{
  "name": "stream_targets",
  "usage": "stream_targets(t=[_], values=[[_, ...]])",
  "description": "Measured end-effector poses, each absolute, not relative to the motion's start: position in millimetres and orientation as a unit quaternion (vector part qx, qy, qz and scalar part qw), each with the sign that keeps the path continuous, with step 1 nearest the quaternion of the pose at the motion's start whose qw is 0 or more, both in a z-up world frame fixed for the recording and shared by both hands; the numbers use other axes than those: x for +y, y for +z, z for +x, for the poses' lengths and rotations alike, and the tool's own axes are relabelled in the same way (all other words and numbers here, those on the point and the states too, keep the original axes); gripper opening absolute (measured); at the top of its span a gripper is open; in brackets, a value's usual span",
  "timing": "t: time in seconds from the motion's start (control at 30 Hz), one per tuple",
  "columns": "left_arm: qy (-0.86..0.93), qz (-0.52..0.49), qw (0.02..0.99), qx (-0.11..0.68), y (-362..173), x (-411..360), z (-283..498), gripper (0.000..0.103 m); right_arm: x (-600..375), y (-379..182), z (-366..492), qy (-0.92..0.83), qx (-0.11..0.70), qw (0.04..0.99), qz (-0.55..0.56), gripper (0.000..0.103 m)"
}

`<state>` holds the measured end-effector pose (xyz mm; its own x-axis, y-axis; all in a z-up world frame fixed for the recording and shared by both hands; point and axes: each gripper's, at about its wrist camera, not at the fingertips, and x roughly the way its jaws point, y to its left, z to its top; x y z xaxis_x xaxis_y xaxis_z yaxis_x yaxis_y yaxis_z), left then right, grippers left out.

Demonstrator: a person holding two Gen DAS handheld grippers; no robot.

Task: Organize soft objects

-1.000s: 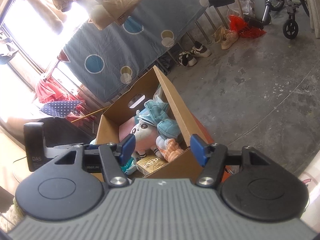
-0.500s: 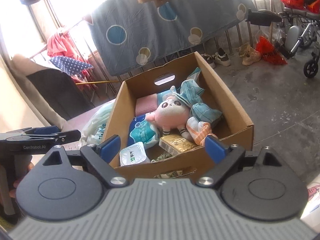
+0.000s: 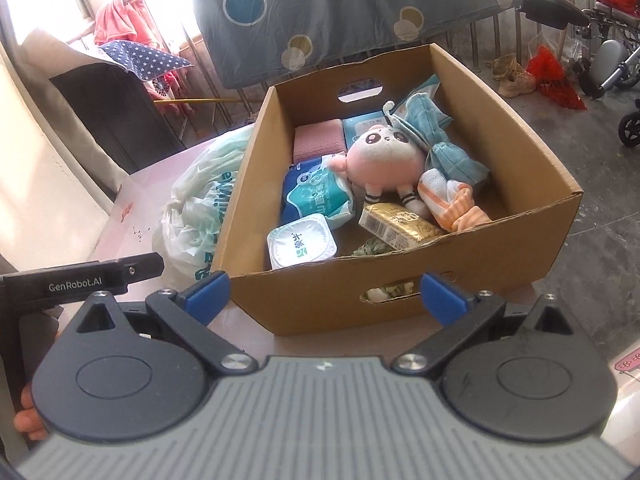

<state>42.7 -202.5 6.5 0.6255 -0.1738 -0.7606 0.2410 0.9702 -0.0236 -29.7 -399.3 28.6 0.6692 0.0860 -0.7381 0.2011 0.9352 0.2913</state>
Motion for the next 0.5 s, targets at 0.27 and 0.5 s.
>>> stream_targets(t=[0.27,0.5], values=[[-0.104,0.044,0.902,0.417,7.6,-206.7,36.6,0.103,-407.7,29.6,-23.7,-0.055,0.417,0.892,0.167,0.102],[-0.099,0.037,0.897,0.43,5.3,-208.7,39.9,0.103,-405.4,35.6,-19.6,-0.064,0.421,0.895,0.132,0.102]])
